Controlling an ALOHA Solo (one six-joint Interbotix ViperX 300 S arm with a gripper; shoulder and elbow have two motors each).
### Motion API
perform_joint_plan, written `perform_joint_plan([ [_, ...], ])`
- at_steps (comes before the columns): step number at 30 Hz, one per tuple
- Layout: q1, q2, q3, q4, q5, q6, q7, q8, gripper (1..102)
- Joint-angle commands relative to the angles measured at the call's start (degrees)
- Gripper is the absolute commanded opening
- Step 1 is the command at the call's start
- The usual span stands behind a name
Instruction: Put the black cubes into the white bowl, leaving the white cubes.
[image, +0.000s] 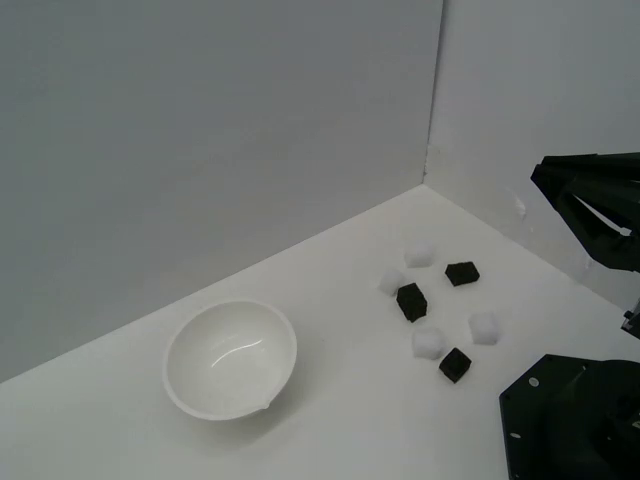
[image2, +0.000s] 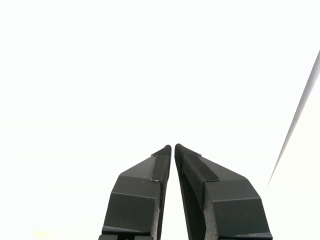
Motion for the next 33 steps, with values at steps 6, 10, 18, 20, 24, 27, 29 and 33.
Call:
perform_joint_plan([
  [6, 1.1, -8.0, -7.7, -5.8, -6.1, 0.1, 0.5, 0.0, 3],
  [10, 2.3, -16.3, -16.1, -11.0, -11.4, 0.1, 1.7, -0.1, 3],
  [18, 3.5, -35.4, -35.3, -20.5, -20.6, 0.1, 12.0, -1.4, 13],
  [20, 3.4, -39.5, -39.4, -21.5, -21.7, 0.1, 14.3, -2.0, 23],
  [24, 3.6, -45.9, -45.7, -21.6, -21.6, 0.1, 16.8, -2.5, 25],
  [27, 3.7, -49.6, -49.6, -21.4, -21.4, 0.1, 17.1, -2.4, 31],
  [29, 3.9, -51.2, -51.2, -21.4, -21.4, 0.1, 17.0, -2.4, 37],
  [33, 5.6, -52.9, -53.0, -20.5, -20.4, 0.1, 17.0, -2.5, 48],
])
